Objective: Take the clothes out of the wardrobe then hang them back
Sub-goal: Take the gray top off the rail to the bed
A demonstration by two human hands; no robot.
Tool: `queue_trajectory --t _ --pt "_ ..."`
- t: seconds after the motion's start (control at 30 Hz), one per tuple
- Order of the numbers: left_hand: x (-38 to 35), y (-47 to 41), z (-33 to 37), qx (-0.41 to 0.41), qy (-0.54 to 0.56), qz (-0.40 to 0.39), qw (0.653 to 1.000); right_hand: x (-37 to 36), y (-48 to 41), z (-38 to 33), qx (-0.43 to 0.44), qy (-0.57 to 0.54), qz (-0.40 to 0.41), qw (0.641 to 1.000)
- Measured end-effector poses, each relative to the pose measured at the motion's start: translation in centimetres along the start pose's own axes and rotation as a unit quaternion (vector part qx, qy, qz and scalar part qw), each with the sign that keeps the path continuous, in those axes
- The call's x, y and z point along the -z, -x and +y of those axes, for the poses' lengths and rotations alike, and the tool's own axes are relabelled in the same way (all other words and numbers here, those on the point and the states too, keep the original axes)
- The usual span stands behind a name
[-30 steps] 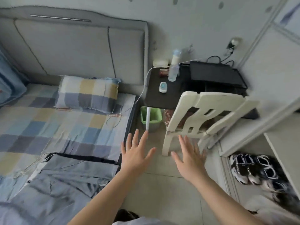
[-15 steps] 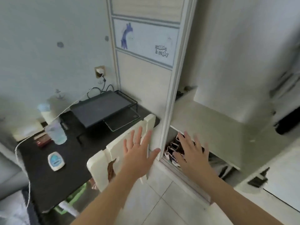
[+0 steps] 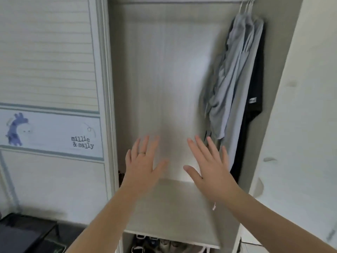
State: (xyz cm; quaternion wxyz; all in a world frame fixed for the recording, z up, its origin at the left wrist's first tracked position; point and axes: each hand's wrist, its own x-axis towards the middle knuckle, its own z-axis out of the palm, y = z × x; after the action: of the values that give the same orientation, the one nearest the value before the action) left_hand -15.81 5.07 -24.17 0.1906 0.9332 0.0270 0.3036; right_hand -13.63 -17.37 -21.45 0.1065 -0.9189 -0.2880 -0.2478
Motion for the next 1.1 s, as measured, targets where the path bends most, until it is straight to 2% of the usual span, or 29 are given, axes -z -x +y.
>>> queue_trajectory --t 0.4,0.67,0.8,1.1 --pt "3.2 -25.7 9.4 -0.158 -0.021 0.062 0.985 12.6 -17.6 10.5 0.014 0.112 0.153 0.982" --pt "1.1 -40.3 14.4 -0.203 0.001 0.044 0.978 19.6 -28.0 15.2 -0.023 0.176 0.183 0.967" --pt "0.0 -46.5 16.3 -0.211 0.039 0.032 0.976 21.6 -32.1 16.0 -0.047 0.245 0.176 0.952" --pt "-4.1 -54.6 19.8 -0.225 0.173 -0.029 0.958 23.1 -40.9 17.3 -0.127 0.3 0.154 0.933"
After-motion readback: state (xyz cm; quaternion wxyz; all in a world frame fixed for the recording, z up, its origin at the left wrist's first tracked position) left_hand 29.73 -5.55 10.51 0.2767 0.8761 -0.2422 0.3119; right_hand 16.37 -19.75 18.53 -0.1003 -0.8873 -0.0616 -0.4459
